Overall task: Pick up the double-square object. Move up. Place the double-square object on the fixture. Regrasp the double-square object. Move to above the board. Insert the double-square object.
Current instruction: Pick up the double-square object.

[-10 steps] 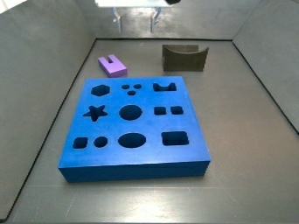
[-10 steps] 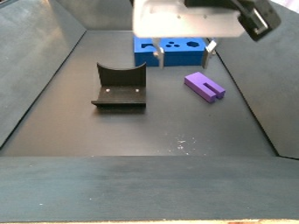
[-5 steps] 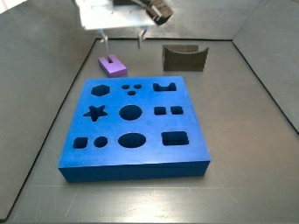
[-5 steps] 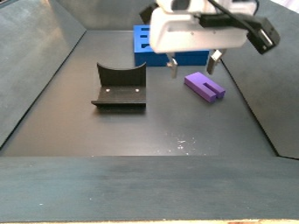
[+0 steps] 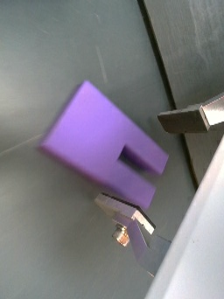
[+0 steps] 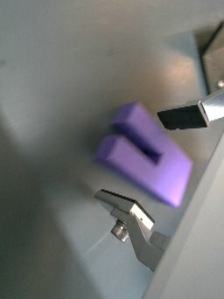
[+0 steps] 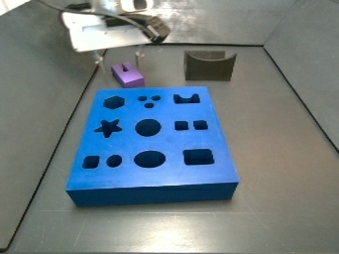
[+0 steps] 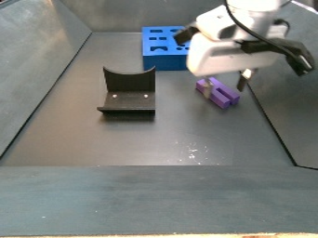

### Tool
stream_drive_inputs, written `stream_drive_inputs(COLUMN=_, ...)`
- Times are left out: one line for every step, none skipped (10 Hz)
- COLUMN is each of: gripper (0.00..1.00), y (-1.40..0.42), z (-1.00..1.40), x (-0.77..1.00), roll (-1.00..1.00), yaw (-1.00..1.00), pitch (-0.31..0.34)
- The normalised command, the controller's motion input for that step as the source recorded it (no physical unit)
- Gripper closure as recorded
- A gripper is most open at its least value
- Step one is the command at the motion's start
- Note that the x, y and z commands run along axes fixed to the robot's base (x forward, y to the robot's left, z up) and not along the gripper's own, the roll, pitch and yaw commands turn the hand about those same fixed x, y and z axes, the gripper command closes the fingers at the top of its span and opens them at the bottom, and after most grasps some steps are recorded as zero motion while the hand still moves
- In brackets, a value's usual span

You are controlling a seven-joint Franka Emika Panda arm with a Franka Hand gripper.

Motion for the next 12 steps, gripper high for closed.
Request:
stream_drive_inputs(gripper=0.00, y=0.00, z=-0.35, x=0.00, roll=-0.22, yaw=0.14, pitch=-0.120)
stream_drive_inputs(gripper=0.00, y=0.00, z=-0.49, x=0.00, roll=-0.19, yaw=0.13, pitch=-0.103)
stream_drive_inputs(gripper=0.00, y=0.00, z=-0.70, x=-0.02, roll=-0.16, yaw=0.10, pitch=-0.320)
stream_drive_inputs(gripper=0.00, y=0.00, z=-0.35, x=0.00, roll=-0.20, yaw=0.07, pitch=-0.169)
stream_drive_inputs(gripper=1.00, y=0.00, z=0.00, x=0.00, roll=0.00, yaw=0.00, pitch=0.000)
stream_drive_inputs(gripper=1.00, y=0.00, z=0.00, x=0.00, roll=0.00, yaw=0.00, pitch=0.000)
stream_drive_inputs(gripper=1.00, y=0.00, z=0.00, x=0.00, roll=0.00, yaw=0.00, pitch=0.000)
stream_drive_inputs(gripper=1.00, y=0.00, z=0.00, x=0.00, roll=0.00, yaw=0.00, pitch=0.000)
stream_drive_inputs(gripper=1.00, y=0.00, z=0.00, x=0.00, roll=0.00, yaw=0.00, pitch=0.000)
stream_drive_inputs(gripper=1.00, y=0.00, z=0.00, x=0.00, roll=0.00, yaw=0.00, pitch=0.000)
stream_drive_inputs(gripper=1.00, y=0.00, z=0.00, x=0.00, roll=0.00, yaw=0.00, pitch=0.000)
stream_drive_inputs(gripper=1.00, y=0.00, z=0.00, x=0.00, roll=0.00, yaw=0.00, pitch=0.000)
